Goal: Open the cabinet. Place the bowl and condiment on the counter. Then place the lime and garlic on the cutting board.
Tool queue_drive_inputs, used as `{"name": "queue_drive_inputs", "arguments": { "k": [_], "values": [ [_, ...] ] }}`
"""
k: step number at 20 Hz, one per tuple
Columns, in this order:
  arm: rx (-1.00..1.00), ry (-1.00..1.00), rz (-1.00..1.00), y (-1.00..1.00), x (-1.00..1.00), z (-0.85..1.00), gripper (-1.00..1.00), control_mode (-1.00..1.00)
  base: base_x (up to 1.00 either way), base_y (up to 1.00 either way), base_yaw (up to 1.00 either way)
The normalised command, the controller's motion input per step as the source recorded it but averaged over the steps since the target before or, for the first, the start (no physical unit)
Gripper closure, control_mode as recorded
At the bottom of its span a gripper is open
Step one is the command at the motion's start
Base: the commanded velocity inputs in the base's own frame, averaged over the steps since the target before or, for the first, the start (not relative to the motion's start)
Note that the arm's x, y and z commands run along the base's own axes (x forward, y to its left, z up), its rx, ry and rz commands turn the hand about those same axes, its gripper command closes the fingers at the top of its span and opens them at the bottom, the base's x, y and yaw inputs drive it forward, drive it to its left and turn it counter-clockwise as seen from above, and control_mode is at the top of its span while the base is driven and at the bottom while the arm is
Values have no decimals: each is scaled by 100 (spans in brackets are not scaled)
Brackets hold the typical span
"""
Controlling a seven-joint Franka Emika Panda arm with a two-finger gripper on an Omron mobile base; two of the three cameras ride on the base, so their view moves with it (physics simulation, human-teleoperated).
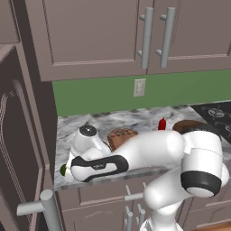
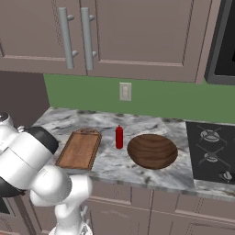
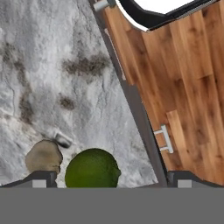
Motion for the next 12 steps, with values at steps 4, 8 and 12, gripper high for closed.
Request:
{"name": "queue_drive_inputs", "arguments": {
  "k": [4,8,12],
  "values": [
    [0,-5,0,0,16,-15,-100,-100,0,0,0],
    [0,-3,0,3,10,-15,-100,-100,0,0,0],
    [0,0,0,9,4,-8,-100,-100,0,0,0]
  ]
}}
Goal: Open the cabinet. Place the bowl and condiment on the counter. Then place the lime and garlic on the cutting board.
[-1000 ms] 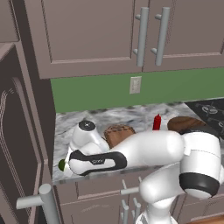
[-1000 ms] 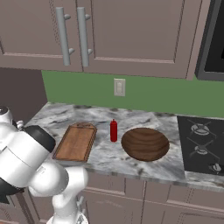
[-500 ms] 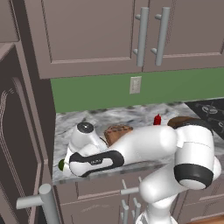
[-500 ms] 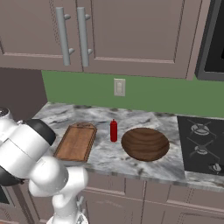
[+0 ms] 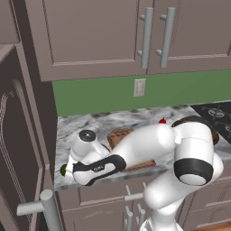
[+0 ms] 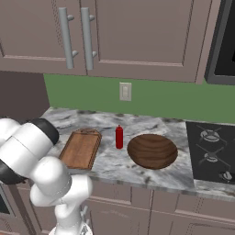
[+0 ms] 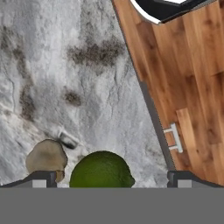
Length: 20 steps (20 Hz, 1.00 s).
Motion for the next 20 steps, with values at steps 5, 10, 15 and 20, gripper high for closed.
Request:
{"name": "queue_drive_inputs", "arguments": {
  "k": [5,10,15,20],
  "values": [
    [0,0,0,12,4,-9,-100,-100,0,0,0],
    [0,0,0,11,9,-10,-100,-100,0,0,0],
    [0,0,0,4,15,-11,-100,-100,0,0,0],
    [0,0,0,5,17,-12,-100,-100,0,0,0]
  ]
}}
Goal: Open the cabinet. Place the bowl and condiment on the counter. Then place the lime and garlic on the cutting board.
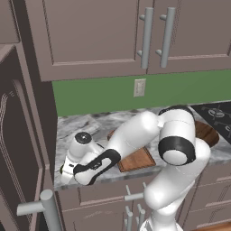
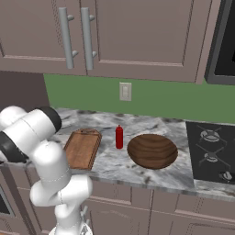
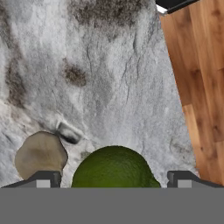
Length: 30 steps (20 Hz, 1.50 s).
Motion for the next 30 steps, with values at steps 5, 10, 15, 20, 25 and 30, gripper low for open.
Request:
{"name": "queue_drive_inputs", "arguments": {
  "k": [5,10,15,20,25,30],
  "values": [
    [0,0,0,11,10,-14,-100,-100,0,0,0],
    [0,0,0,6,3,-22,-100,-100,0,0,0],
    [0,0,0,0,0,-33,-100,-100,0,0,0],
    [0,0,0,0,0,-35,-100,-100,0,0,0],
    [5,-1,0,-8,5,-24,-100,-100,0,0,0],
    [3,-2,0,-28,4,-3,-100,-100,0,0,0]
  ]
}}
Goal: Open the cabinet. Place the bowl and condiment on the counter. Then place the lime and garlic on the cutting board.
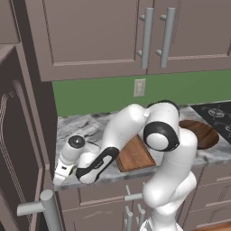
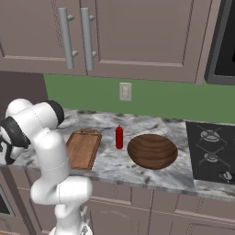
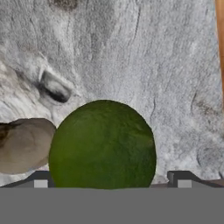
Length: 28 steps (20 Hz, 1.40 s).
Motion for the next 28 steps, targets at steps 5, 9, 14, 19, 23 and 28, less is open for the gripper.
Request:
{"name": "queue_drive_inputs", "arguments": {
  "k": [5,9,14,19,23,28],
  "values": [
    [0,-1,0,-30,4,0,-100,-100,0,0,0],
    [-2,0,0,-16,5,3,-100,-100,0,0,0],
    [-1,0,0,-11,4,1,-100,-100,0,0,0],
    [0,4,0,-11,0,0,-100,-100,0,0,0],
    [0,6,0,-3,0,0,100,-100,0,0,0],
    [0,5,0,-9,0,0,100,-100,0,0,0]
  ]
}}
